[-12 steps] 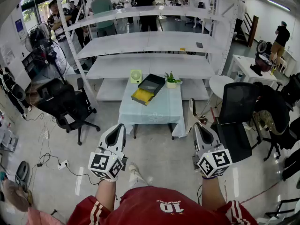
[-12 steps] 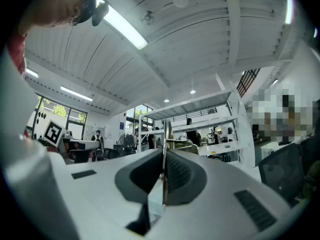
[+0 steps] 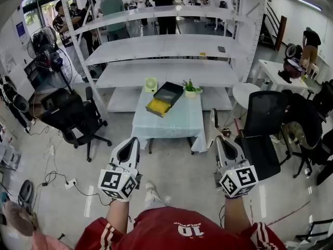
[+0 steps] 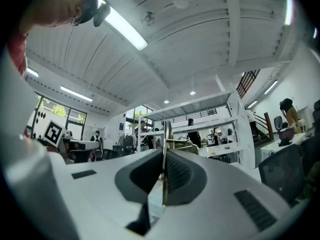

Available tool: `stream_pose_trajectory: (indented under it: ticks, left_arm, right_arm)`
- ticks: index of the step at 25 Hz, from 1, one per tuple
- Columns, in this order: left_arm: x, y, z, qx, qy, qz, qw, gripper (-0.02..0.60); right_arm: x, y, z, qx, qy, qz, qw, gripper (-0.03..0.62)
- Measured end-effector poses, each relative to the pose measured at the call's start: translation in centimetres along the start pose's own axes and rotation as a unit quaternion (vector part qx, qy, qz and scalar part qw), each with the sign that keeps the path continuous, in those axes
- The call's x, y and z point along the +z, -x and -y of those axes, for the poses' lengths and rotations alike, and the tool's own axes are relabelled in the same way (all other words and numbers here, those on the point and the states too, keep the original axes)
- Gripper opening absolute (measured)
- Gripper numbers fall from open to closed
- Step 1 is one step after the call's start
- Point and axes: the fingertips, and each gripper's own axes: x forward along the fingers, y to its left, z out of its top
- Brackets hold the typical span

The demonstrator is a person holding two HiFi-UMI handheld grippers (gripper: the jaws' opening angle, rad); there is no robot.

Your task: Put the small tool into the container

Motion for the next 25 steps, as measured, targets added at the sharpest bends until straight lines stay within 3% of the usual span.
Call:
stream_pose_trajectory:
  ticks: [15,25]
  left_arm:
    - [-1.2,-0.8,-2.2,0.009,0.007,-0.006,0.9999,0.002]
    - [-1.2,-2.2,-5.9,0.023,-0.003,0.000,0.9997,0.002]
  right_arm:
    - [-1.0,-2.5,-0.1,0.020,-0.025,-0.002,0.999,0.011]
    - [-1.3,-6.3,-0.5,0.016,-0.013,0.000,1.000,0.011]
